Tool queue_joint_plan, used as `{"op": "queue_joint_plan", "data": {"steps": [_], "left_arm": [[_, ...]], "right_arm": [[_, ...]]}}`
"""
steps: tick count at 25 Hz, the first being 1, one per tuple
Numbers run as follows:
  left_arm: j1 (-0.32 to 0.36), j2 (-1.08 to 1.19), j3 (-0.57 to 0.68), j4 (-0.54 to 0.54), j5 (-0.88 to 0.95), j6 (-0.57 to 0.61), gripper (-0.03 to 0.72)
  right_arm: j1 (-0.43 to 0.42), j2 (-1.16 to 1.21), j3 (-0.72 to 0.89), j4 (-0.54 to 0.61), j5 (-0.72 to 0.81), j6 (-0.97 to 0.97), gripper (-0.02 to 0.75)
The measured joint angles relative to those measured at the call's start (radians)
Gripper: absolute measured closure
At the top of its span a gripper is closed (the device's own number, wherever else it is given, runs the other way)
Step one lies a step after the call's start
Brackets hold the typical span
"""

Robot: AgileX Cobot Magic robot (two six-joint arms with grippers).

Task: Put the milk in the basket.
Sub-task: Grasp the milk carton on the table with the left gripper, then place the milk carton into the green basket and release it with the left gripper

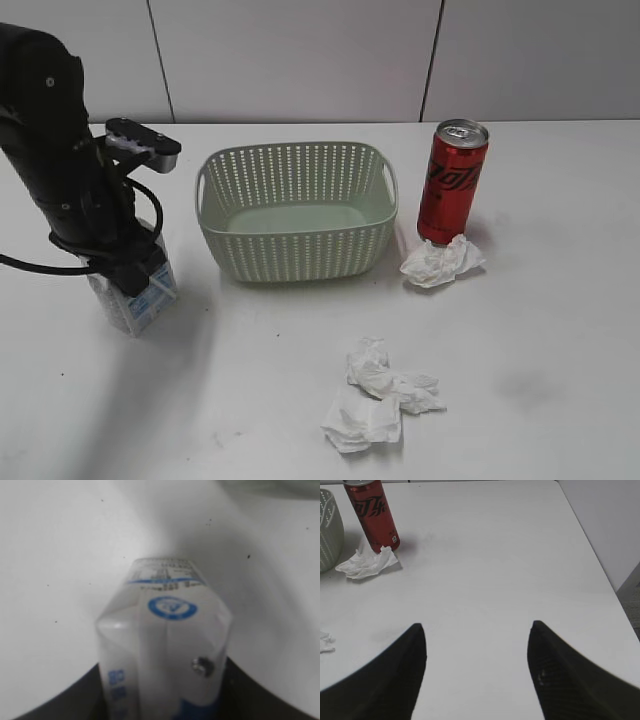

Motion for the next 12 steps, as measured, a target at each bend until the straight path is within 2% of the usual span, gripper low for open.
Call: {"op": "queue_joint_plan", "data": {"steps": [8,12], "left_arm": [[0.0,0.003,-0.09,0.001,0.077,0.0,0.369],[0.0,0.002,-0.166,0.008,0.177,0.0,0.369]], "right_arm": [[0.0,0.0,0.0,0.0,0.0,0.0,0.239],[0.0,0.0,0.0,0.0,0.0,0.001,0.239]]}}
